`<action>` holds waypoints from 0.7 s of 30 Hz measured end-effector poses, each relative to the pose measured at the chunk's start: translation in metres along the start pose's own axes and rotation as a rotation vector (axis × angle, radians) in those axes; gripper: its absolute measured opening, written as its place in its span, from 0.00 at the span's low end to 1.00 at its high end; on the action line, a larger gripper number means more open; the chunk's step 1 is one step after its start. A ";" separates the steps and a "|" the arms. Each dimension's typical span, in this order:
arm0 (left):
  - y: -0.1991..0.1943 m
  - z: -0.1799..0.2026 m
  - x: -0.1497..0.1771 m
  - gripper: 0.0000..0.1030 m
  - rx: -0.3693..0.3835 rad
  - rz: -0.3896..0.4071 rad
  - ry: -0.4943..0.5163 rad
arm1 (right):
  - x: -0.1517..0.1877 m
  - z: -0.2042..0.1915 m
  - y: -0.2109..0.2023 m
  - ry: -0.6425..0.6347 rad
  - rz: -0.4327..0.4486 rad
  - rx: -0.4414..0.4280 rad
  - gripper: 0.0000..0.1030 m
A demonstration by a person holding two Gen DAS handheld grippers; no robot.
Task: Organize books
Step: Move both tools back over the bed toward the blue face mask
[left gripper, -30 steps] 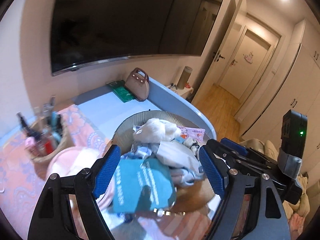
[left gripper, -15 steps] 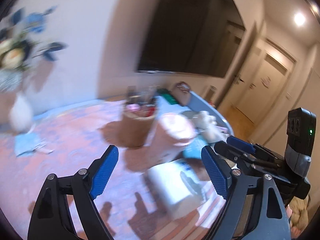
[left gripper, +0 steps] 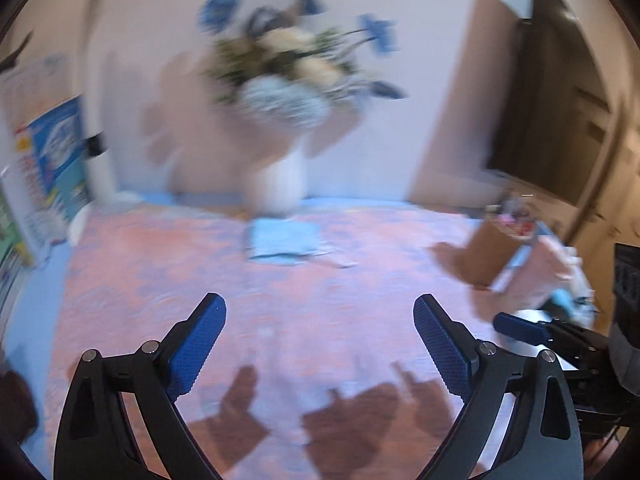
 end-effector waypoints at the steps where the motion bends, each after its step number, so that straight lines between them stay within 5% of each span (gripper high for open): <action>1: 0.006 -0.008 0.002 0.92 -0.020 -0.004 -0.011 | -0.001 -0.006 0.013 -0.017 -0.008 0.001 0.59; 7: 0.056 -0.048 0.020 0.92 -0.153 -0.031 -0.065 | -0.002 -0.026 0.078 -0.104 -0.031 0.046 0.59; 16: 0.084 -0.057 0.032 0.92 -0.207 -0.050 -0.058 | 0.005 -0.017 0.123 -0.076 -0.082 0.064 0.63; 19: 0.088 -0.055 0.033 0.92 -0.210 -0.069 -0.041 | 0.004 -0.013 0.122 -0.057 -0.073 0.058 0.81; 21: 0.090 -0.054 0.033 0.92 -0.211 -0.076 -0.034 | 0.004 -0.012 0.120 -0.049 -0.061 0.060 0.84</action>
Point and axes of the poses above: each gripper's, at about its wrist camera, not at the fingertips, and y roughly the way its jaws point, z to its right, x to its underside, the point moved 4 cm from there along y, roughly the way its jaws point, and after that the axes turned 13 degrees about -z, right-handed, at the moved point
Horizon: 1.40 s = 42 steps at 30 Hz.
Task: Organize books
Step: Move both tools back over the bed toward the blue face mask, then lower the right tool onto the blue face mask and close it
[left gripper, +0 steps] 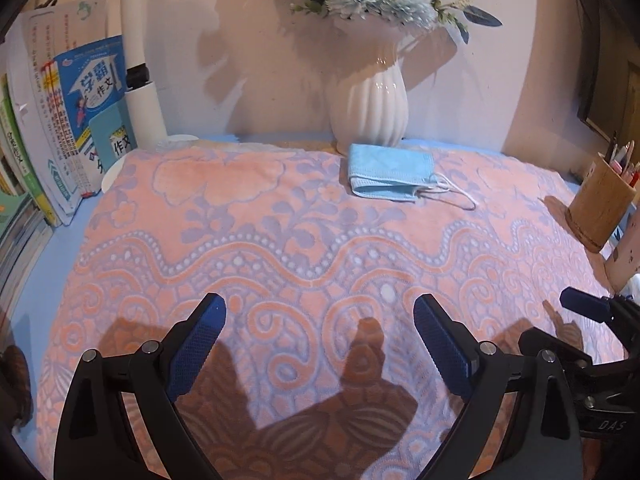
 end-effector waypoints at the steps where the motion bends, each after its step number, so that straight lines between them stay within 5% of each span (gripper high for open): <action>1: 0.000 0.000 0.000 0.92 -0.001 -0.001 0.001 | 0.000 0.000 0.000 0.002 0.002 0.000 0.85; 16: -0.004 -0.003 0.002 0.92 0.009 0.000 -0.016 | 0.000 0.008 -0.004 0.083 -0.084 -0.070 0.85; 21: -0.016 -0.013 -0.006 0.92 0.005 -0.108 -0.049 | -0.035 -0.006 -0.053 0.033 -0.053 -0.055 0.86; 25: -0.042 -0.017 -0.035 0.92 0.089 -0.109 -0.047 | -0.070 -0.026 -0.064 -0.063 -0.042 0.009 0.91; 33: -0.020 -0.030 -0.086 0.92 0.077 0.044 -0.120 | -0.122 -0.024 0.008 -0.053 -0.004 0.043 0.91; 42: 0.032 -0.049 -0.075 0.92 0.052 0.030 -0.156 | -0.158 -0.013 0.074 0.035 -0.039 -0.090 0.91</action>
Point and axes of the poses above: each gripper's, at about its wrist camera, not at the fingertips, and y roughly the way its jaws point, z to its right, x to its underside, the point moved 4 cm from there along y, roughly the way its jaws point, and after that the axes turned 13 degrees about -z, right-handed, at the moved point
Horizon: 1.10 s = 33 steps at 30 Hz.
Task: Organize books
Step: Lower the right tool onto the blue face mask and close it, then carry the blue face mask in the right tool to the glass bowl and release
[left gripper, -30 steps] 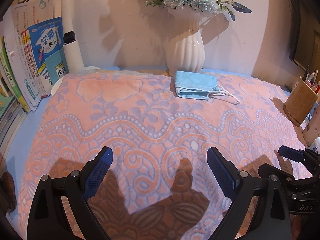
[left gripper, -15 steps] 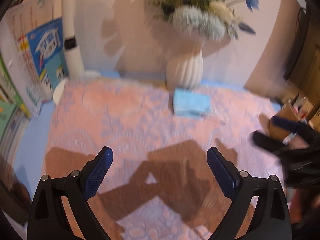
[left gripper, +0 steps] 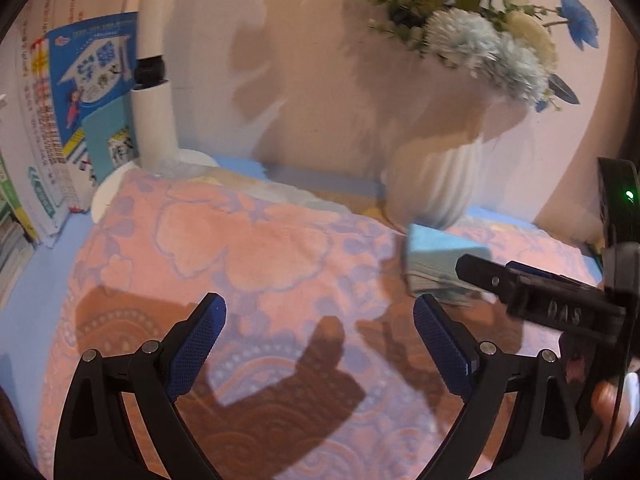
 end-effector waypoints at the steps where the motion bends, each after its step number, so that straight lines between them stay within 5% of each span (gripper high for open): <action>1: 0.000 -0.004 0.000 0.92 0.004 0.000 -0.015 | -0.004 0.000 0.006 0.011 -0.006 -0.016 0.91; 5: 0.004 -0.011 0.000 0.92 0.052 -0.026 -0.059 | -0.011 -0.004 0.025 0.019 -0.033 -0.025 0.87; 6: 0.005 -0.011 0.000 0.92 0.051 -0.027 -0.058 | -0.011 -0.007 0.028 0.004 -0.040 -0.004 0.70; 8: 0.004 -0.010 0.000 0.92 0.042 -0.025 -0.051 | -0.011 -0.013 0.030 -0.023 -0.044 0.029 0.59; 10: 0.002 -0.008 -0.001 0.92 0.033 -0.013 -0.040 | -0.009 -0.013 0.027 -0.028 -0.033 0.026 0.30; 13: -0.002 -0.004 0.000 0.92 0.015 0.002 -0.023 | -0.005 -0.009 0.021 -0.015 -0.031 0.026 0.11; 22: -0.012 0.004 0.006 0.92 0.076 -0.028 -0.027 | 0.033 0.000 -0.033 0.010 0.004 -0.024 0.07; 33: -0.054 0.044 0.036 0.92 0.122 -0.011 0.122 | 0.118 0.022 -0.109 0.133 -0.039 -0.057 0.07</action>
Point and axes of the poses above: each gripper's, at about its wrist camera, not at the fingertips, and y roughly the way its jaws point, z to its right, x to its underside, the point moved 4 cm from there along y, roughly the way its jaws point, and after that the axes turned 13 degrees about -z, right-handed, at the moved point
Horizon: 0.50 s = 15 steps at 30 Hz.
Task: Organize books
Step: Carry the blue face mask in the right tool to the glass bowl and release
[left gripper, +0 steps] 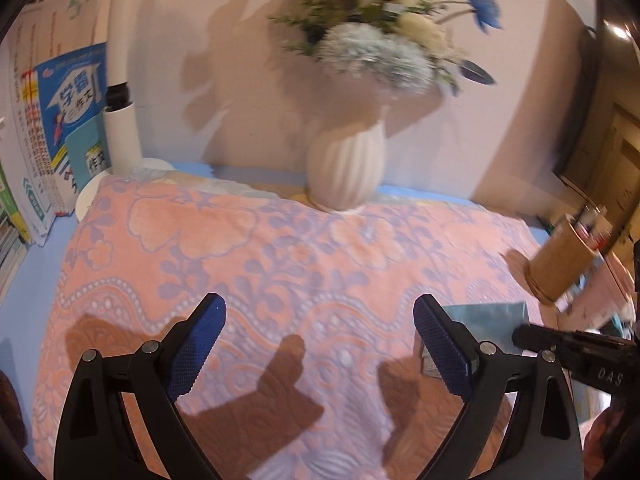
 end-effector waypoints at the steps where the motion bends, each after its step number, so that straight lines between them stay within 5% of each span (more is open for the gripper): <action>1: 0.002 0.004 0.003 0.92 -0.006 -0.004 0.012 | 0.007 0.003 -0.002 -0.002 -0.008 0.005 0.10; 3: 0.008 0.010 0.009 0.92 -0.008 -0.020 0.031 | 0.020 0.008 0.004 -0.016 -0.053 0.035 0.22; 6: 0.023 0.012 0.017 0.92 0.000 -0.052 0.036 | 0.027 0.020 0.016 -0.016 -0.081 0.053 0.63; 11: 0.039 0.002 0.022 0.92 0.020 -0.088 -0.004 | 0.014 0.019 0.033 -0.091 -0.065 0.085 0.83; 15: 0.040 -0.003 0.023 0.92 0.051 -0.090 -0.030 | 0.002 0.005 0.063 -0.184 -0.093 0.127 0.84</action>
Point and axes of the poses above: each gripper's, at about its wrist camera, not at the fingertips, and y roughly the way its jaws point, z to its right, x to its underside, the point moved 4 cm from there along y, roughly the way its jaws point, and after that the axes turned 13 degrees about -z, right-handed, at the moved point
